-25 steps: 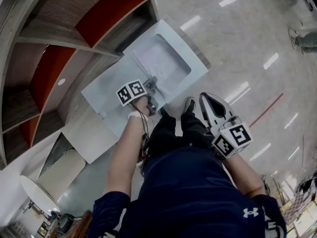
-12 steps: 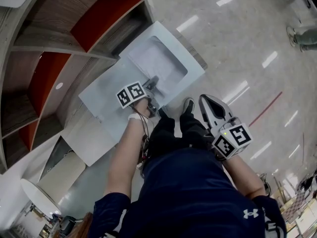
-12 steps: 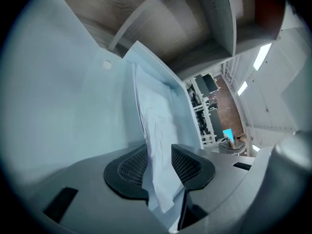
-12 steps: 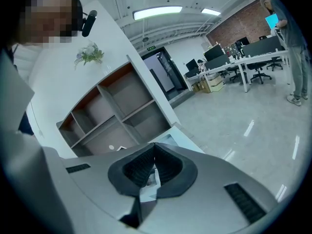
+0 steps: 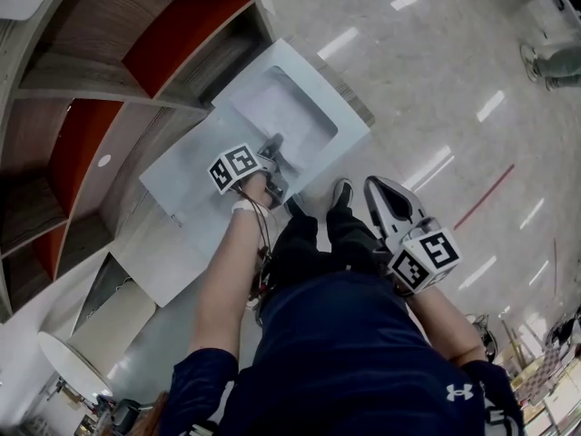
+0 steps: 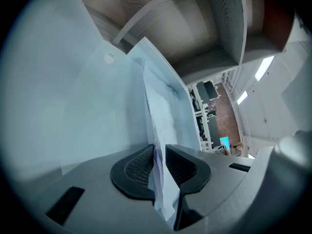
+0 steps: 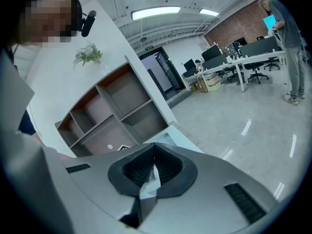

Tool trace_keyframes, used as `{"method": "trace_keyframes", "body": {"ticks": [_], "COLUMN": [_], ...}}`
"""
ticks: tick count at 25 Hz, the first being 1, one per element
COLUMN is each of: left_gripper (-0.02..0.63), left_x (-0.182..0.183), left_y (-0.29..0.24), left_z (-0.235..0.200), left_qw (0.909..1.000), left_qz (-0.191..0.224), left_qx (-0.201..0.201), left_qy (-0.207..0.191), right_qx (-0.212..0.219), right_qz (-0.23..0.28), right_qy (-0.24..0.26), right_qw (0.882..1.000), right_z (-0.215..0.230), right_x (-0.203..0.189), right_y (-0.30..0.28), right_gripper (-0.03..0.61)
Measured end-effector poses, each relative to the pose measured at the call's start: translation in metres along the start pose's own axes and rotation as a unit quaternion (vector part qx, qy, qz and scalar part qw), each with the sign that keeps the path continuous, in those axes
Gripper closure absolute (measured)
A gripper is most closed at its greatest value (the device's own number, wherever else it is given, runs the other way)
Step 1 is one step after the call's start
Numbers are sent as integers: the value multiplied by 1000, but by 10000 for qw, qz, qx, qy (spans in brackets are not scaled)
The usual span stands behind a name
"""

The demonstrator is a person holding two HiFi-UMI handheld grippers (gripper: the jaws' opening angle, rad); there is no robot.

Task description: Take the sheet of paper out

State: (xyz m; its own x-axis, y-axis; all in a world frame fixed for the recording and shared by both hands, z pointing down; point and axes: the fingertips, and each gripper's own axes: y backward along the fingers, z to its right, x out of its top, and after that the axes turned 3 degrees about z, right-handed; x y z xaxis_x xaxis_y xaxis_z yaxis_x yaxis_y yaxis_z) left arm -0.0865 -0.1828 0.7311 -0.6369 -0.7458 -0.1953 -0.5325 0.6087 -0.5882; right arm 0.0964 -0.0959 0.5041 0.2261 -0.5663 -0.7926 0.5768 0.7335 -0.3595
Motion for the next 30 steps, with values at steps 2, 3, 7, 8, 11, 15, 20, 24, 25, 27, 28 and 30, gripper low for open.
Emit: {"method": "trace_keyframes", "body": {"ticks": [2, 3, 7, 8, 11, 15, 20, 24, 25, 27, 28, 30], "left_gripper": [548, 572, 595, 595, 595, 595, 595, 597, 595, 595, 595, 595], "left_x": [0, 0, 0, 0, -1, -3, -2, -1, -1, -3, -3, -4], "left_y": [0, 0, 8, 11, 22, 37, 63, 84, 90, 100, 106, 116], "left_z": [-3, -4, -9, -9, -12, -15, -21, -26, -26, -27, -26, -25], "left_qw": [10000, 9999, 9998, 9999, 9998, 9998, 9996, 9995, 9994, 9993, 9992, 9988], "left_qz": [-16, -28, -30, -24, -27, 25, 134, 224, 265, 343, 384, 468], "left_qx": [56, 99, 132, 119, 123, 77, 178, 209, 187, 154, 143, 111], "left_qy": [-32, -76, -137, -120, -164, -168, -155, -119, -80, -12, 14, 55], "right_qx": [-1, 3, 35, 48, 106, 215, 363, 469, 497, 542, 561, 601], "right_qz": [-5, -5, 1, 1, 6, -10, -56, -34, -36, -52, -62, -66], "right_qy": [-12, -16, 27, 40, 86, 151, 234, 306, 322, 346, 354, 399], "right_qw": [10000, 10000, 10000, 10000, 9999, 9997, 9991, 9984, 9982, 9979, 9978, 9974], "right_z": [-1, -2, -7, -8, -15, -26, -42, -54, -57, -62, -64, -69], "right_x": [-1, -1, -2, -1, 0, -4, -5, -5, -5, -7, -7, -6], "right_y": [2, 2, 5, 5, 4, 1, -2, -6, -6, -6, -5, -6], "right_gripper": [566, 566, 566, 566, 566, 566, 566, 566, 566, 566, 566, 566]}}
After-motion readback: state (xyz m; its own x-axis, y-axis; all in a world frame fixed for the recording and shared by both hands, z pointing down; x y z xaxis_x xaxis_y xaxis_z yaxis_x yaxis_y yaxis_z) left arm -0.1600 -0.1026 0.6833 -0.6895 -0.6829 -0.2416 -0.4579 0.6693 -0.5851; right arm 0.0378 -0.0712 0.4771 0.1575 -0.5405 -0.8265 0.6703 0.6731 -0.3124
